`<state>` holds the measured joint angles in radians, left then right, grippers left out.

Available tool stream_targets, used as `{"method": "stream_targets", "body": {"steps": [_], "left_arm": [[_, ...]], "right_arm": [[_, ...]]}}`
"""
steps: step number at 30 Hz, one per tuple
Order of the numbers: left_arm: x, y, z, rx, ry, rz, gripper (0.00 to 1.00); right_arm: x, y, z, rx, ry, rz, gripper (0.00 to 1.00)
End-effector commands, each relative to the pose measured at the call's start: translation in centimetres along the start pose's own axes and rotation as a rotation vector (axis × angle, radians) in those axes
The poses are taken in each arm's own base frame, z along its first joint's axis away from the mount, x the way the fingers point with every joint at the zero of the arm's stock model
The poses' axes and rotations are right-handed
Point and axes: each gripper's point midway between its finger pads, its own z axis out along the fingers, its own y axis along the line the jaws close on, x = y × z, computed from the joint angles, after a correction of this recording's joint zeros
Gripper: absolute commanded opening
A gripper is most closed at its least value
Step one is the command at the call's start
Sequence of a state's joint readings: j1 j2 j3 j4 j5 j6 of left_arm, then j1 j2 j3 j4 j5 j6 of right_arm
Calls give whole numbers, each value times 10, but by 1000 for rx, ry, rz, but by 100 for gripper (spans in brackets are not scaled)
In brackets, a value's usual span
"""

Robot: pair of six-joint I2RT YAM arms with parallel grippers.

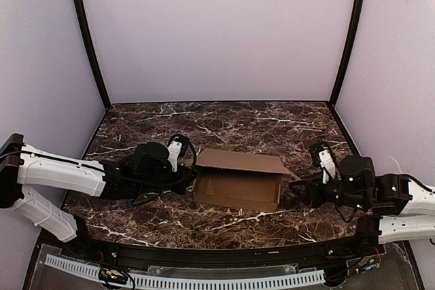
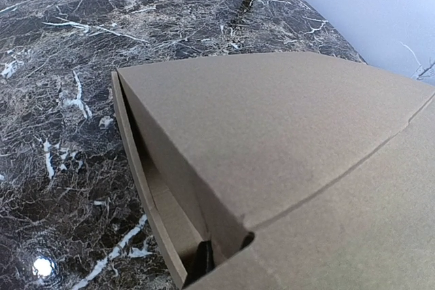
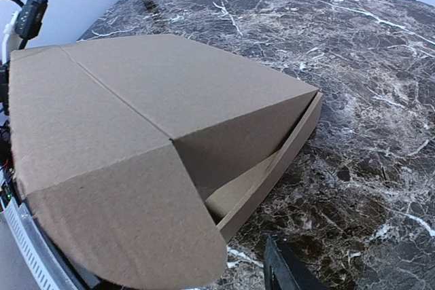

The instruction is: Fold the paper box

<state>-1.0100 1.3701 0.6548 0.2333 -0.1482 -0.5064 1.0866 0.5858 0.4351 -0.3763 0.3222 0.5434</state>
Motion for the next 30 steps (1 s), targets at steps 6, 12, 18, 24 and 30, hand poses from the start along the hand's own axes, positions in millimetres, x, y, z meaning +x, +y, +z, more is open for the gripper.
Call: {"method": "stream_targets", "body": {"steps": [6, 12, 18, 24, 30], "left_arm": [[21, 8, -2, -24, 63, -5, 1], [23, 9, -2, -26, 65, -6, 1], [24, 11, -2, -39, 63, -6, 1], [24, 13, -2, -56, 59, -9, 1], [25, 15, -4, -72, 57, -9, 6]], "right_arm": [[-20, 28, -40, -184, -28, -29, 52], [-60, 54, -63, -284, -120, -77, 50], [-99, 75, -49, -254, -130, -127, 47], [-125, 91, -8, -182, -147, -129, 31], [-131, 103, 28, -166, -162, -108, 18]]}}
